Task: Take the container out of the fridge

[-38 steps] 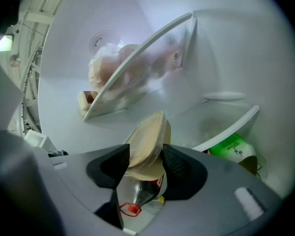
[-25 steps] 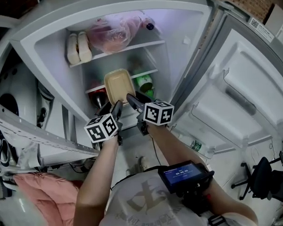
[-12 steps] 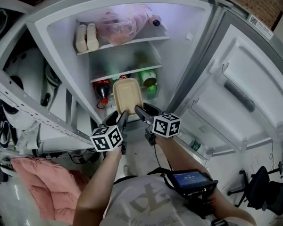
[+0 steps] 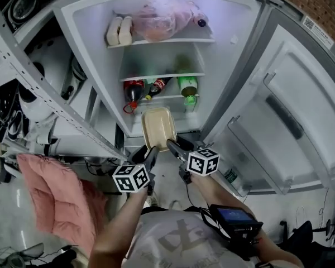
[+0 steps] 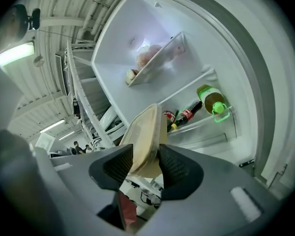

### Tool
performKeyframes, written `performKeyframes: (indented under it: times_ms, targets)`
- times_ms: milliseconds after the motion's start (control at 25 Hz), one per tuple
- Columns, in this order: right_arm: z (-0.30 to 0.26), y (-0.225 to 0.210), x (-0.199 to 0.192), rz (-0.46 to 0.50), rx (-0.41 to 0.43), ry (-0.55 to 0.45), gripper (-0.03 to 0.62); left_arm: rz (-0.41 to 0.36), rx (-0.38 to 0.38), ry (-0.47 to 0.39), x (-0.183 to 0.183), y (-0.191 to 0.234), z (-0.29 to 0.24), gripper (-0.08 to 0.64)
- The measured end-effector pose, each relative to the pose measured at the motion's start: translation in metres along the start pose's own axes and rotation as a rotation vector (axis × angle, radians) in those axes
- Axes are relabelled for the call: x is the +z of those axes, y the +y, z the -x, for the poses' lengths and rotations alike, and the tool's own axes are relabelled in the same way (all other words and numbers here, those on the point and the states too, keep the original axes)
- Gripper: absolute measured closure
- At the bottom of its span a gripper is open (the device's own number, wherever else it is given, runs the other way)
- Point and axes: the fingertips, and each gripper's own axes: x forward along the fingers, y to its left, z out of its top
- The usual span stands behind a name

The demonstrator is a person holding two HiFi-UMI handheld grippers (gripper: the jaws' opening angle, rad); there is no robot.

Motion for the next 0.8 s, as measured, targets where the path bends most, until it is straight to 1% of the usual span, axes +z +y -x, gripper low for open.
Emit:
performKeyframes:
  times_ms: [200, 360, 560, 800]
  targets:
    - [0.017, 0.019, -0.029, 0.029, 0.053, 0.057, 0.419, 0.031, 0.062, -0.021, -0.033, -0.006, 0.032, 0.4]
    - [0.032, 0.037, -0.05, 0.048, 0.089, 0.089, 0.419, 0.047, 0.097, -0.036, -0.055, -0.013, 0.059, 0.4]
    - [0.042, 0.065, -0.078, 0.068, 0.141, 0.134, 0.42, 0.067, 0.152, -0.06, -0.075, -0.013, 0.097, 0.408]
    - [0.045, 0.102, -0.113, 0.084, 0.196, 0.197, 0.422, 0.091, 0.209, -0.076, -0.094, -0.002, 0.143, 0.42]
